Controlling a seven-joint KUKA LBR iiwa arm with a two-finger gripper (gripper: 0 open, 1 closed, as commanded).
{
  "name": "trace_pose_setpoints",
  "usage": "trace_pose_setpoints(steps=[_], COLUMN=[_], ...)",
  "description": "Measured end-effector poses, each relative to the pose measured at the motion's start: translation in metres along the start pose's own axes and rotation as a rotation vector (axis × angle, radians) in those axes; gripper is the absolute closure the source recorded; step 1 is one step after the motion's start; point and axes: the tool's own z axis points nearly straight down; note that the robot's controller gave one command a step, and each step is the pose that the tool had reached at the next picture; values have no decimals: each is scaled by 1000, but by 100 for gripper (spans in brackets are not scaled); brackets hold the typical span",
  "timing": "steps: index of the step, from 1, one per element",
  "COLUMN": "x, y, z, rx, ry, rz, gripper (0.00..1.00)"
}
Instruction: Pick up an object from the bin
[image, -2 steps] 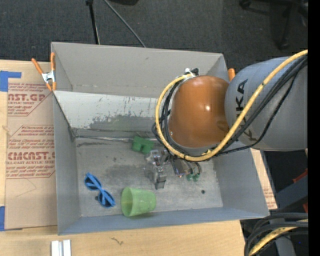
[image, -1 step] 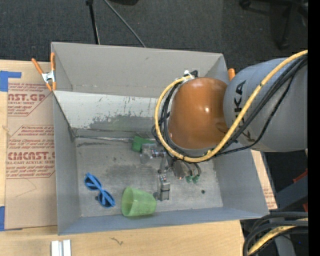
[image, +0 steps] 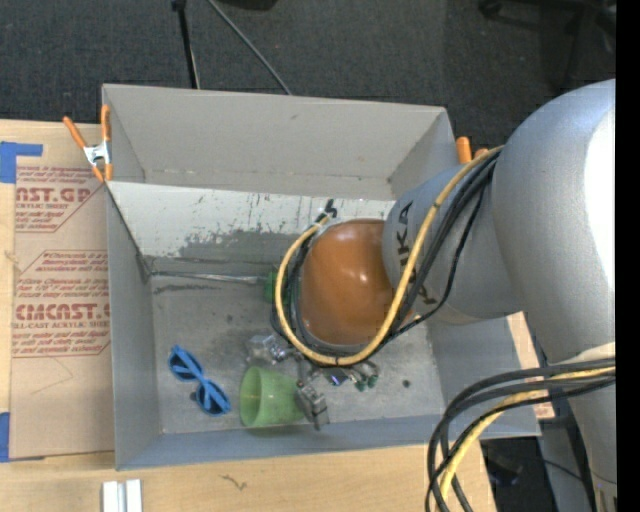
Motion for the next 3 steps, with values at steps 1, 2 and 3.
trace_pose_setpoints(steps=[1,2,3], x=[-21,-22,-13], y=[53,52,23], z=[3,3,-140], rx=[-2,-2,2], ry=[-10,-18,-16], rz=[-88,-83,-455], gripper=[0,100,100])
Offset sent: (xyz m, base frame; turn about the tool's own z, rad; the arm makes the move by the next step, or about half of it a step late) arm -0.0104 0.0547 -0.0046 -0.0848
